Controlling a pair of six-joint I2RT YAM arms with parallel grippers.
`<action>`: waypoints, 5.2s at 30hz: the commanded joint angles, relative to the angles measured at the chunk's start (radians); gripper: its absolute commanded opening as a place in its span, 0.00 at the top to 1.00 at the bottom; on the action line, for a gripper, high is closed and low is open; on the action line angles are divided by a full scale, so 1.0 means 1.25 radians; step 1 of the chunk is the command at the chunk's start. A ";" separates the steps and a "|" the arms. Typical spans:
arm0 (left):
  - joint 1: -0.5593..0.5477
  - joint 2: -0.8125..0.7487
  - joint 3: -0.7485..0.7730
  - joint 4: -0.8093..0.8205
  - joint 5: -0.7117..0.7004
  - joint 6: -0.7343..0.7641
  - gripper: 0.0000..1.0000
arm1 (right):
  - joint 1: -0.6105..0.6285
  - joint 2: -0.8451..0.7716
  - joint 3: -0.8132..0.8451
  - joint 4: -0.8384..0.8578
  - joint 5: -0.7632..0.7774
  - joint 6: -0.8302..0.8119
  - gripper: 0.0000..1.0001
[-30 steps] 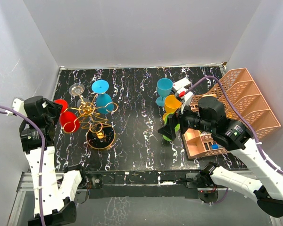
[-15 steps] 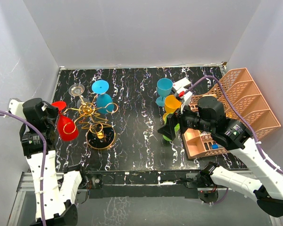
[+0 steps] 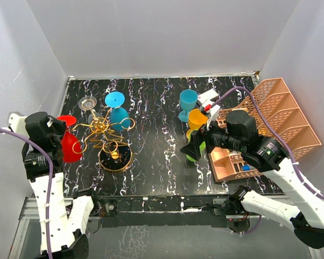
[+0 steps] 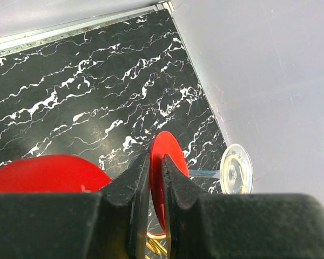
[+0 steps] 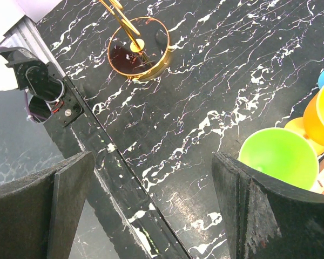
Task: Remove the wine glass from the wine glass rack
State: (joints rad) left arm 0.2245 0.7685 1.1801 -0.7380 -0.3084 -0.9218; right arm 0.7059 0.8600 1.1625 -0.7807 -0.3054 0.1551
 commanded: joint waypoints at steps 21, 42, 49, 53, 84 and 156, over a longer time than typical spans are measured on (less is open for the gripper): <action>-0.003 -0.010 0.073 0.023 0.155 -0.033 1.00 | -0.001 -0.004 0.008 0.051 0.012 -0.014 0.01; -0.003 0.085 0.099 0.047 0.302 0.004 1.00 | -0.001 -0.024 0.004 0.050 0.025 -0.014 0.01; -0.003 0.045 0.087 0.040 0.260 -0.023 1.00 | -0.001 -0.022 0.005 0.051 0.021 -0.015 0.01; -0.003 0.031 0.082 0.047 0.263 -0.028 1.00 | -0.001 -0.020 0.006 0.051 0.017 -0.015 0.01; -0.002 0.095 0.080 0.048 0.105 -0.203 1.00 | 0.000 -0.010 0.005 0.058 -0.001 0.000 0.01; -0.094 -0.010 -0.092 1.480 0.850 -0.900 1.00 | -0.001 0.238 -0.143 1.439 -0.266 0.642 0.02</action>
State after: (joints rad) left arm 0.1116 0.7715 1.0782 0.9668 0.7261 -1.9358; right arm 0.7048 1.0985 0.9012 0.5205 -0.4488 0.8413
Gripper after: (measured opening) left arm 0.018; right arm 0.985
